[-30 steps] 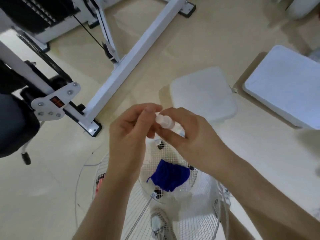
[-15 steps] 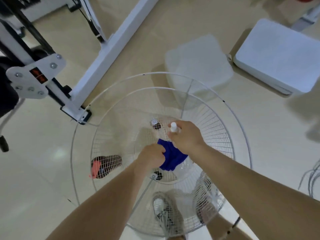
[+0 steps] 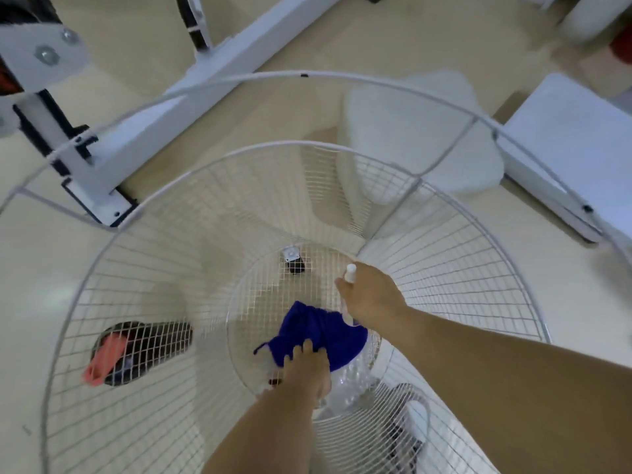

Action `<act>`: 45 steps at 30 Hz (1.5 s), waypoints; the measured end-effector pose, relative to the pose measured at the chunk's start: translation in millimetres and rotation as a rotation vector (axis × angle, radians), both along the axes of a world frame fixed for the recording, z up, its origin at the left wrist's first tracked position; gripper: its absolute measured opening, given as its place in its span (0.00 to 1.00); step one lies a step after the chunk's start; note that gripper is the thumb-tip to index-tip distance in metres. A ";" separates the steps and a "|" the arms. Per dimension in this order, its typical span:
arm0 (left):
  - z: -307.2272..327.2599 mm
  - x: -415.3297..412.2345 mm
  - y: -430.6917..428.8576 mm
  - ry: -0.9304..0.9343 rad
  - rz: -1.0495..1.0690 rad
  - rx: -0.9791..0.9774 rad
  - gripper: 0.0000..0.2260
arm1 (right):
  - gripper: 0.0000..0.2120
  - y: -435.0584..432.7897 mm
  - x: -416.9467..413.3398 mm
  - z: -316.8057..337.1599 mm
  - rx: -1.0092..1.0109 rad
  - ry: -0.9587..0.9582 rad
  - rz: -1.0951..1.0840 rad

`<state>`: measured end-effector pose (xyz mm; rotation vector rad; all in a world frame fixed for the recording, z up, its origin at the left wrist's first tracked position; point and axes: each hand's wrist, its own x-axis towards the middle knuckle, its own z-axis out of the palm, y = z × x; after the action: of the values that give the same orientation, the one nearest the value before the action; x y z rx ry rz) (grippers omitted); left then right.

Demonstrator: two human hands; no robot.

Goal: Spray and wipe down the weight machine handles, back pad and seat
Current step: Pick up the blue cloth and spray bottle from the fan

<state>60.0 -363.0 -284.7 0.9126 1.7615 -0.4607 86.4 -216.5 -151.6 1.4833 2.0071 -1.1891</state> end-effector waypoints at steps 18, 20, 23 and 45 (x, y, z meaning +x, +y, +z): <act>420.2 -56.6 21.4 -0.442 1.822 0.723 0.09 | 0.23 -54.9 21.0 292.8 -0.428 0.548 -0.438; 458.8 -60.3 16.8 -0.529 1.909 0.710 0.07 | 0.15 -56.4 23.3 328.8 -0.313 0.569 -0.377; 519.2 -65.0 10.1 -0.697 1.895 0.722 0.15 | 0.03 -60.1 24.5 387.9 -0.152 0.592 -0.334; 885.2 -49.5 -93.5 0.161 0.140 1.353 0.22 | 0.03 -106.5 81.3 741.9 0.155 0.631 0.140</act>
<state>10.5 -456.5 600.5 1.6352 2.1969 0.9215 167.7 -323.0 590.4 1.0827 2.6069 -1.6136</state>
